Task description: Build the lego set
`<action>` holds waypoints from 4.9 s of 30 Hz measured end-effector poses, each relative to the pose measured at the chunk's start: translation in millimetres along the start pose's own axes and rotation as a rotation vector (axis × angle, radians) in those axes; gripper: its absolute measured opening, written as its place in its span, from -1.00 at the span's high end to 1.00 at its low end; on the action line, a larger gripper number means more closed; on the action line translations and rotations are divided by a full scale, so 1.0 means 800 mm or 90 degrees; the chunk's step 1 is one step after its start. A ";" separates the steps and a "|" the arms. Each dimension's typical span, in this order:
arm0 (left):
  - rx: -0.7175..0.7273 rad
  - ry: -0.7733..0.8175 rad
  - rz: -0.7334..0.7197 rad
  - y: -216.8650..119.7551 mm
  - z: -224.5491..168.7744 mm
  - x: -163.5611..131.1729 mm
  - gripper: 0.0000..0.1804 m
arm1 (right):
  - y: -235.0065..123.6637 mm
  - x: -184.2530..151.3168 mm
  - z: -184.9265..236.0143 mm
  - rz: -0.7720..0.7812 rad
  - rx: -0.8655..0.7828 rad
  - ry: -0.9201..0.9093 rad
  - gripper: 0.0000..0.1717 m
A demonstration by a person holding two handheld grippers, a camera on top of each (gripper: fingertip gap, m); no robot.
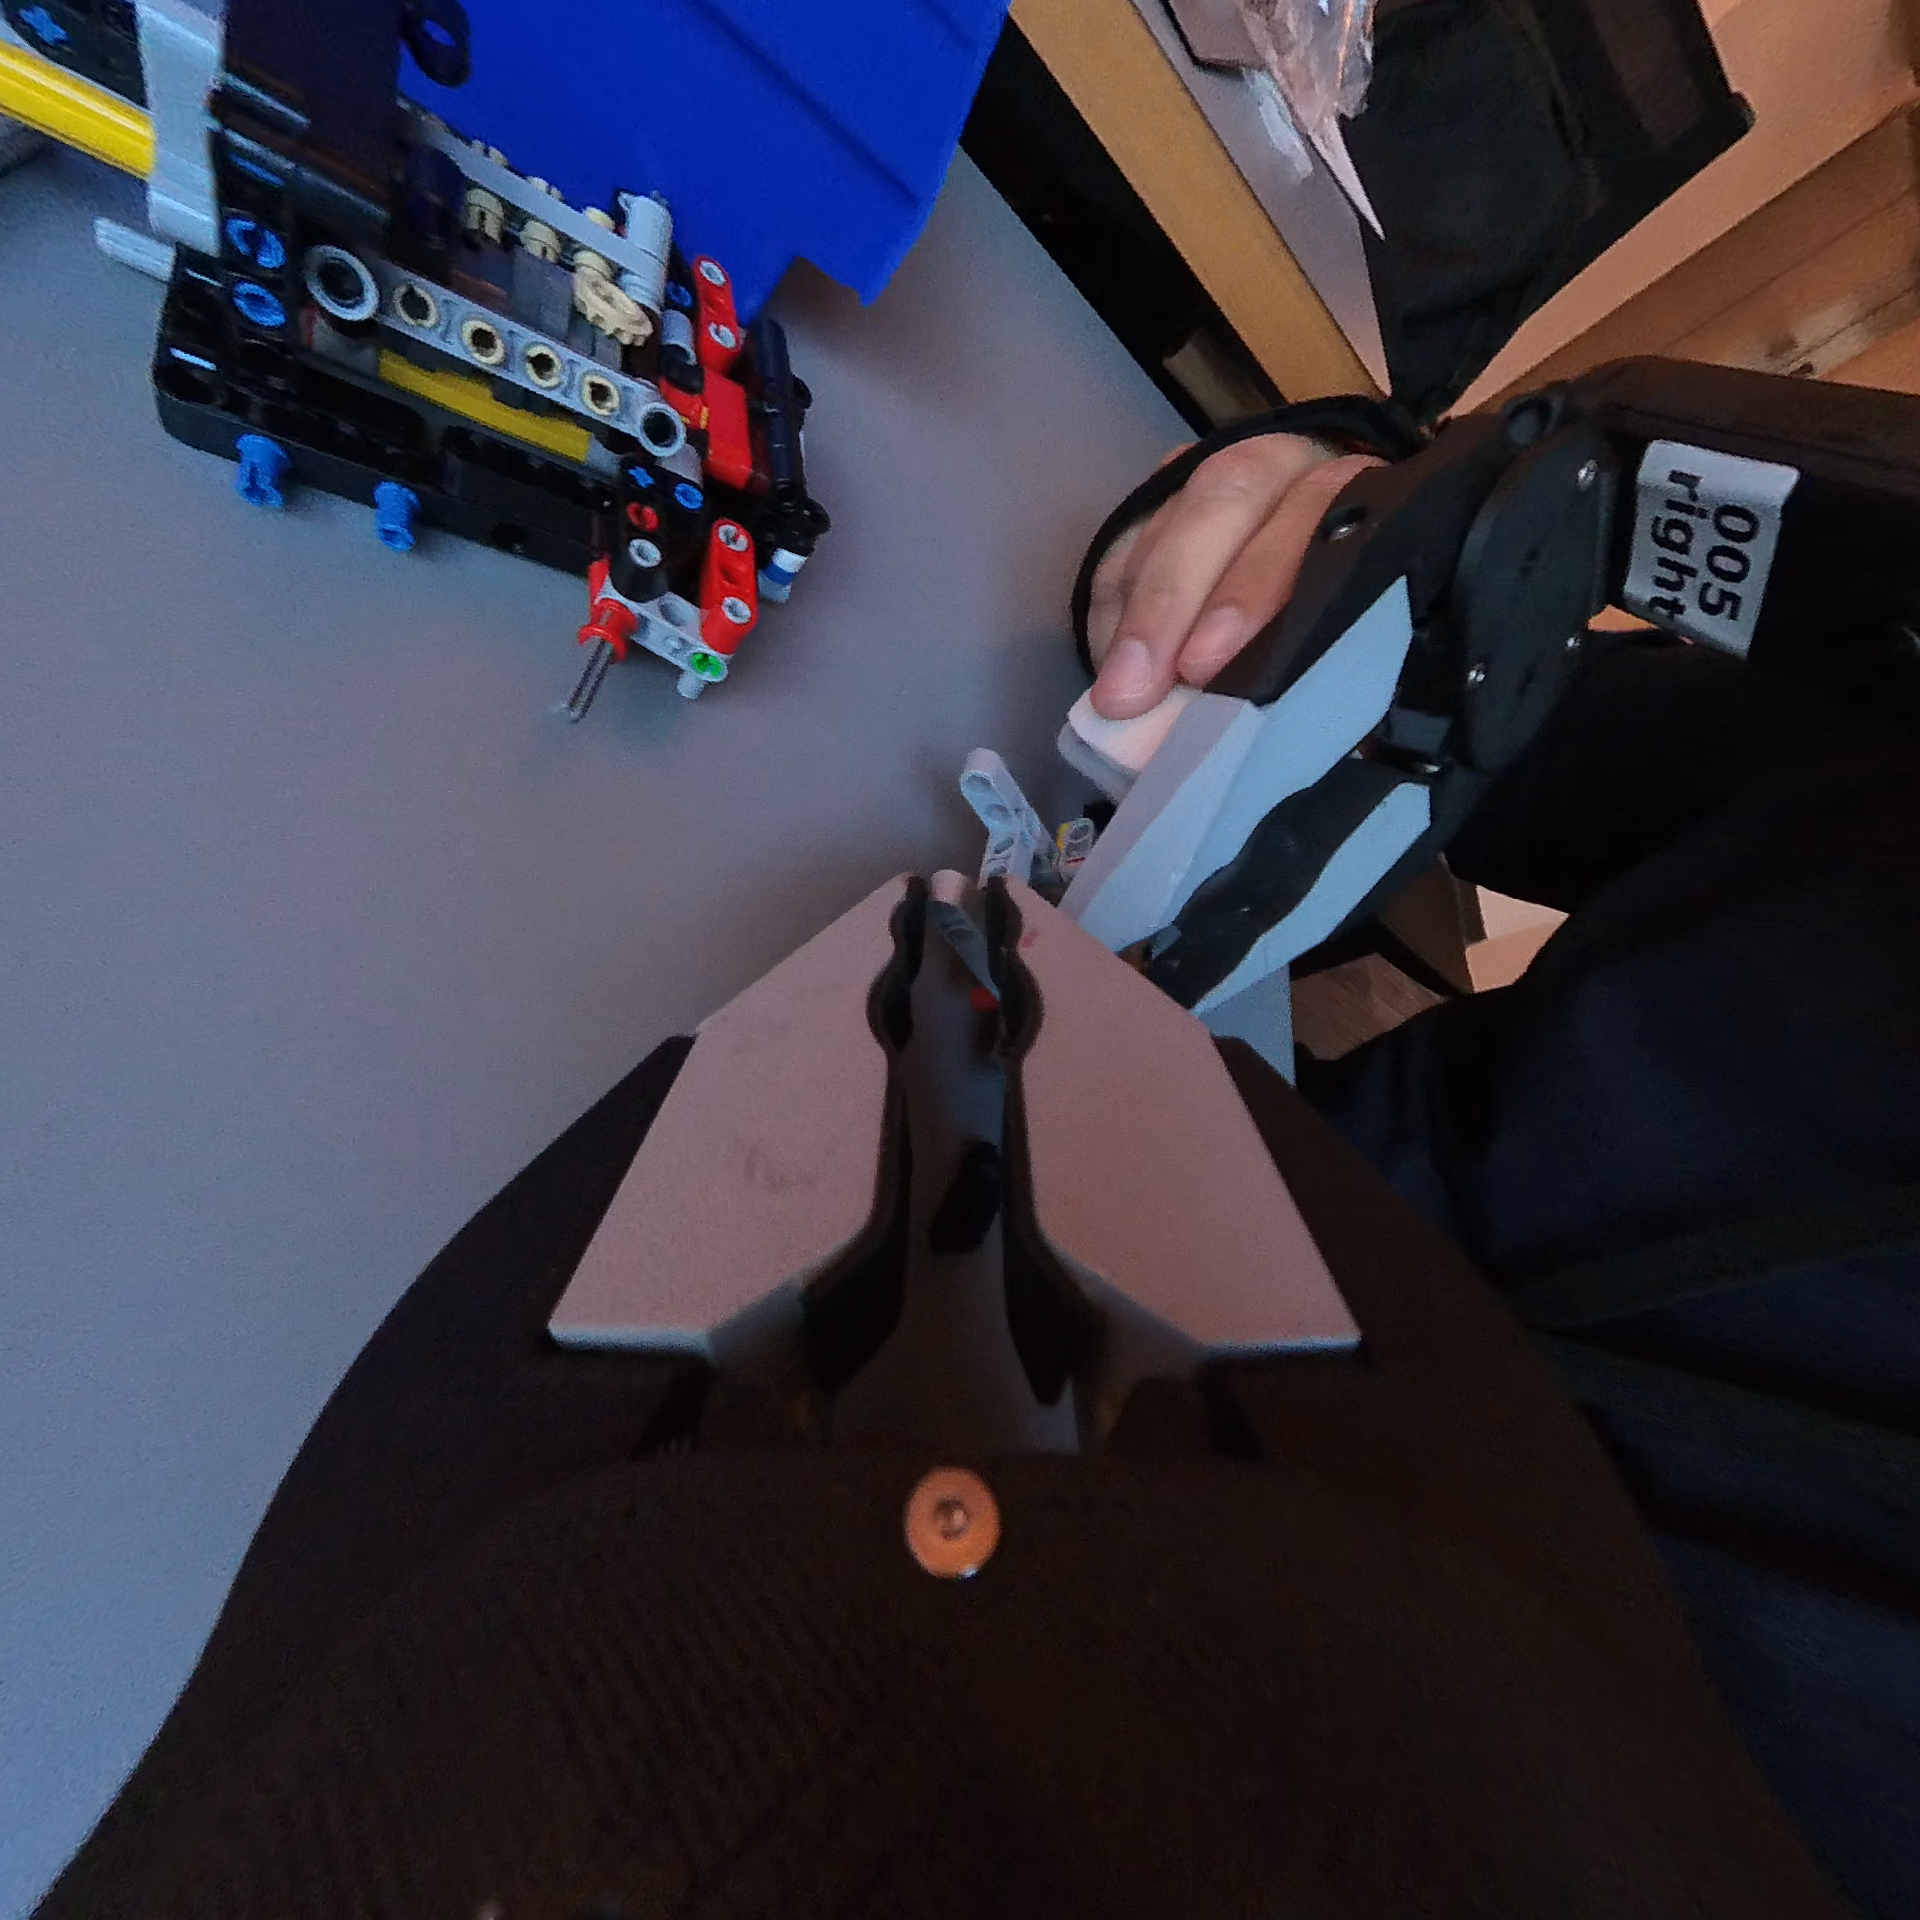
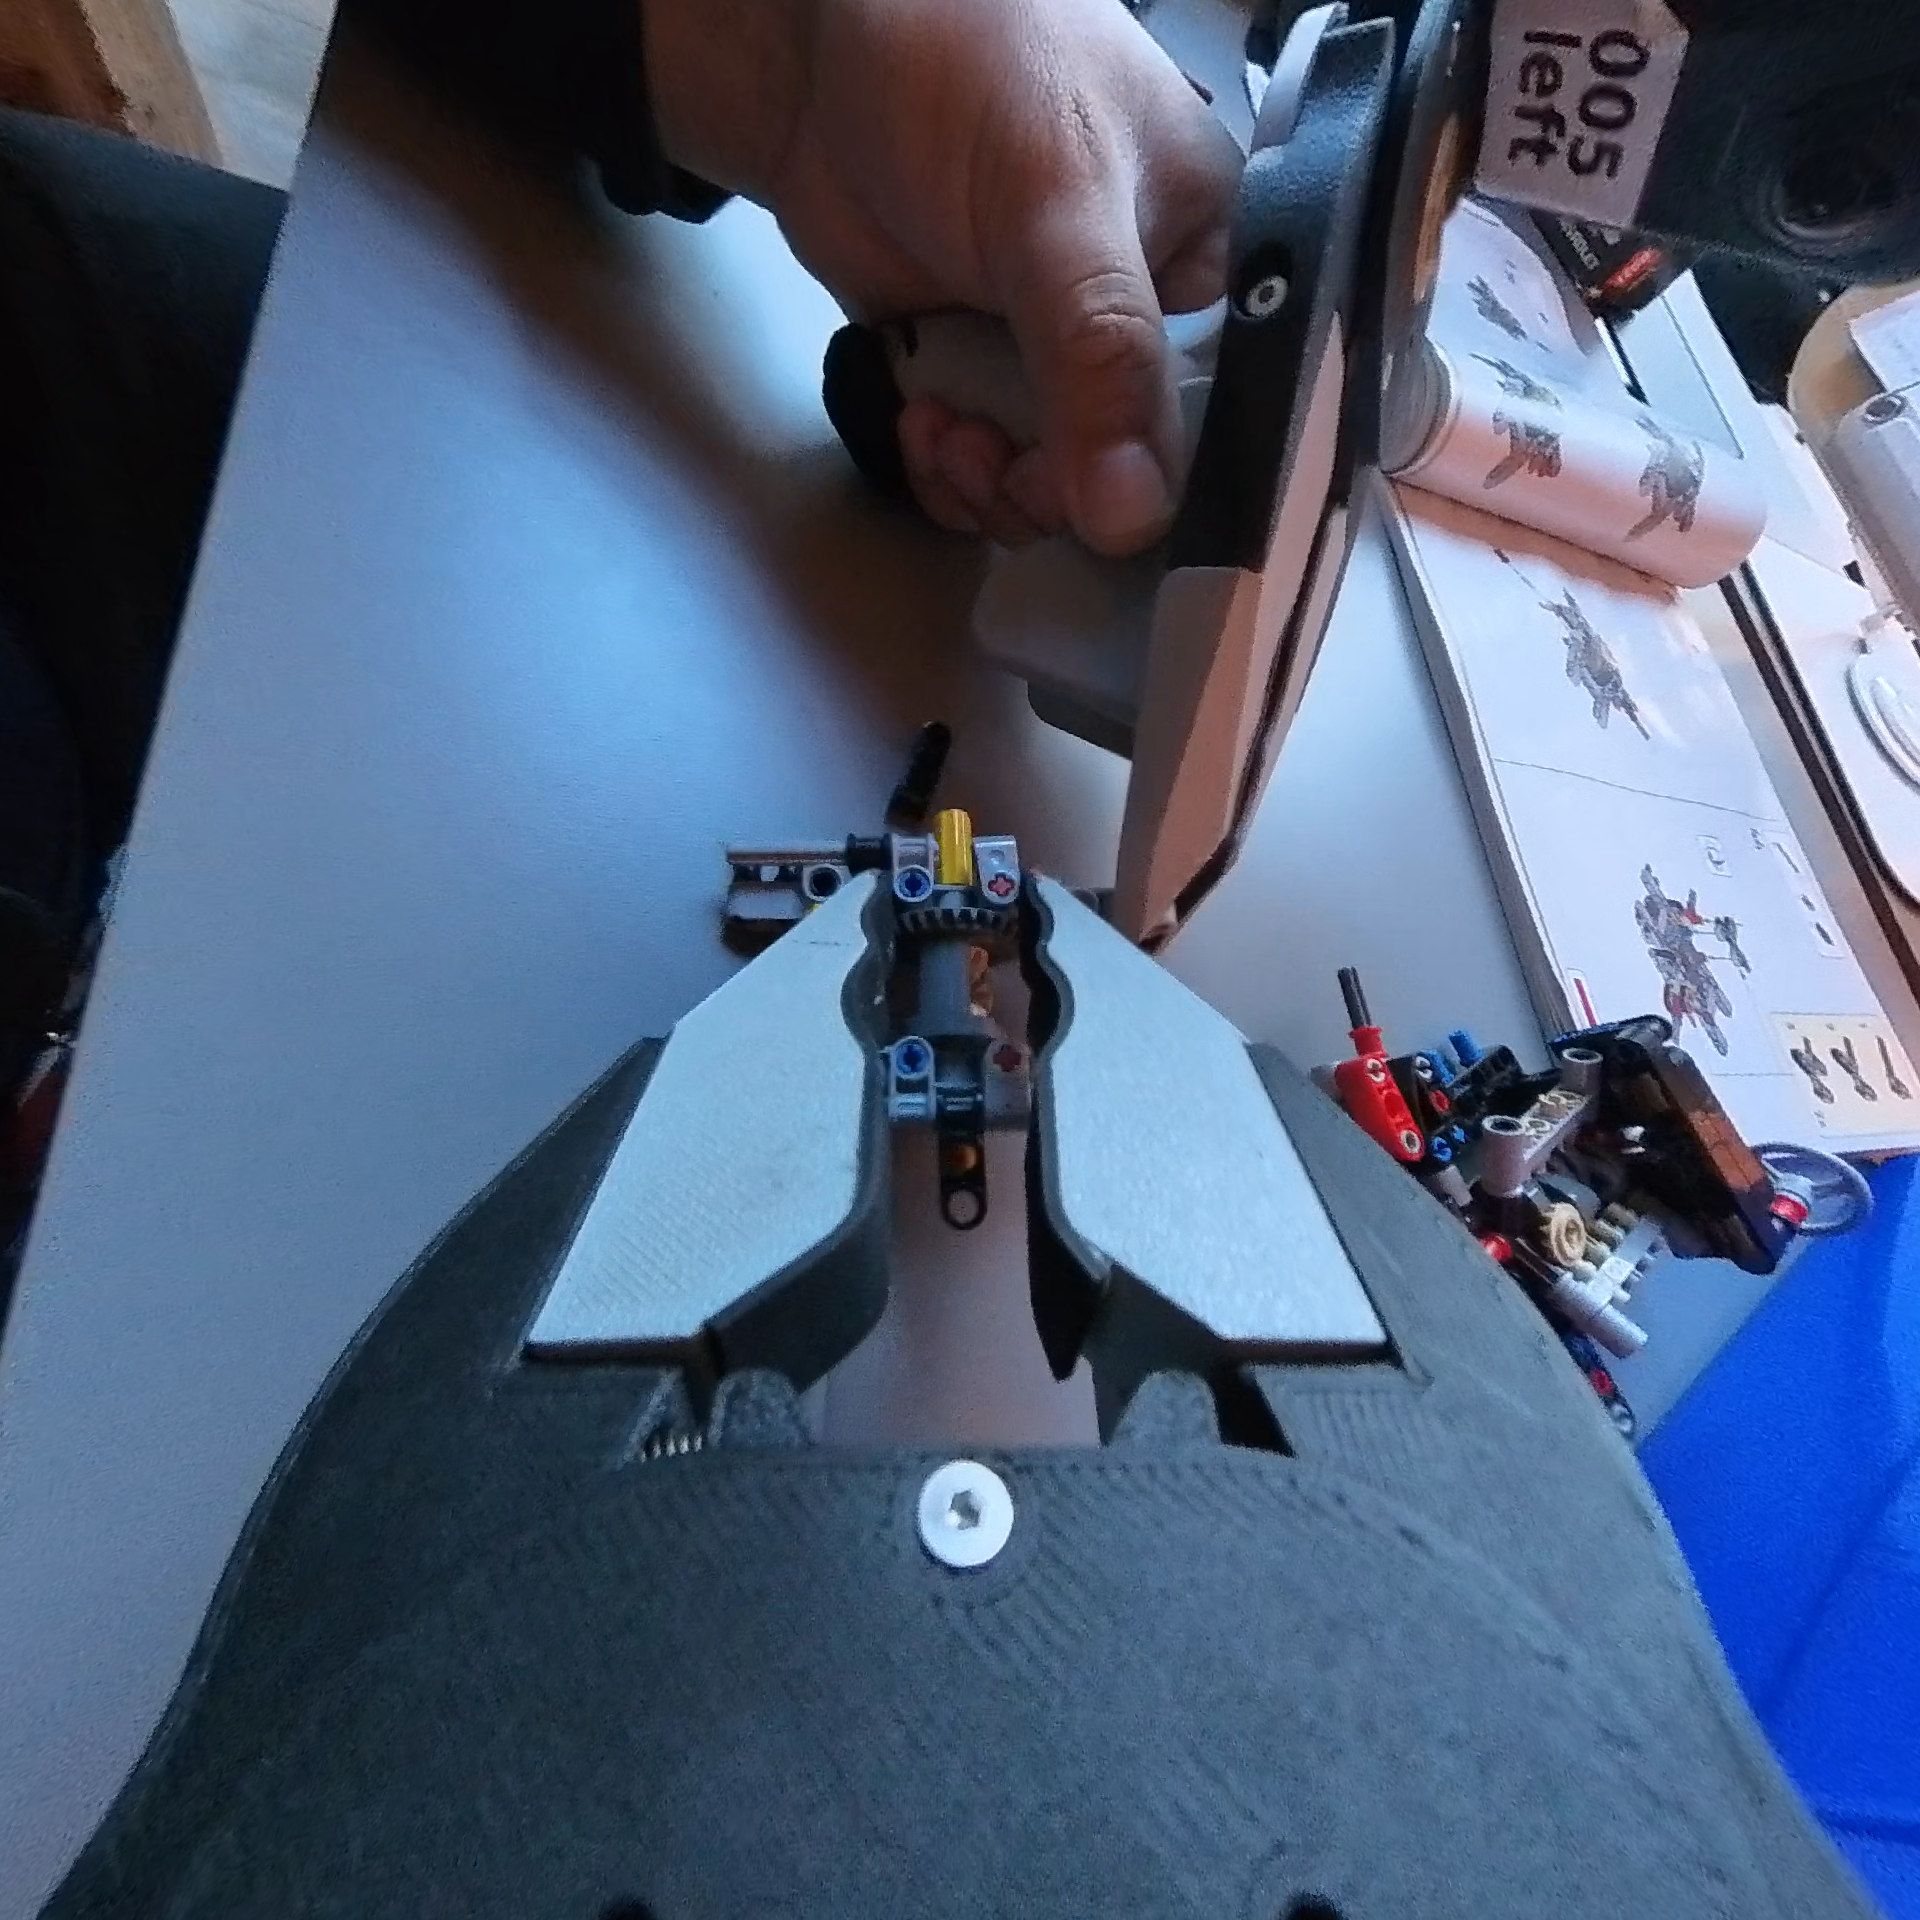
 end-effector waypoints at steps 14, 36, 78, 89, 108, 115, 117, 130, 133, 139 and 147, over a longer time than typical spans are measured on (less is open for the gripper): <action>0.083 0.156 0.123 -0.028 0.003 -0.018 0.77 | -0.001 -0.007 -0.007 0.013 0.015 0.041 0.76; 0.109 0.368 0.185 -0.002 -0.022 -0.026 0.81 | 0.002 -0.006 -0.007 0.023 0.041 0.082 0.76; 0.107 0.364 0.208 0.002 -0.023 -0.031 0.93 | -0.001 -0.005 -0.002 0.014 0.045 0.063 0.76; 0.042 0.338 0.230 -0.042 -0.027 -0.045 0.75 | -0.002 -0.004 0.000 0.011 0.056 0.066 0.76; -0.048 0.064 0.140 -0.030 -0.018 -0.045 0.95 | -0.001 -0.005 -0.002 0.016 0.074 0.092 0.76; -0.082 0.047 0.120 -0.030 -0.024 -0.042 0.94 | 0.000 -0.005 -0.004 0.018 0.079 0.102 0.76; -0.081 0.048 0.123 -0.027 -0.024 -0.043 0.94 | 0.000 -0.005 -0.004 0.018 0.080 0.102 0.75; 0.031 0.168 0.152 -0.019 -0.028 -0.037 0.95 | 0.000 -0.005 -0.004 0.019 0.080 0.104 0.76; 0.059 0.180 0.176 -0.016 -0.028 -0.040 0.95 | 0.000 -0.005 -0.004 0.019 0.079 0.103 0.76; 0.104 0.197 0.214 -0.016 -0.026 -0.045 0.95 | 0.000 -0.006 -0.004 0.019 0.081 0.105 0.75; 0.159 0.252 0.268 -0.013 -0.028 -0.049 0.95 | -0.002 -0.002 -0.003 -0.009 0.023 0.020 0.71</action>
Point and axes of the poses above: each gripper's, where its closed fingertips meet, y out along the fingers, x out of its top, z = x × y across the jaws, the point moved 3 cm from there along -y, back along the fingers, and after that the axes turned 14 degrees about -x, right-handed, at the moved point
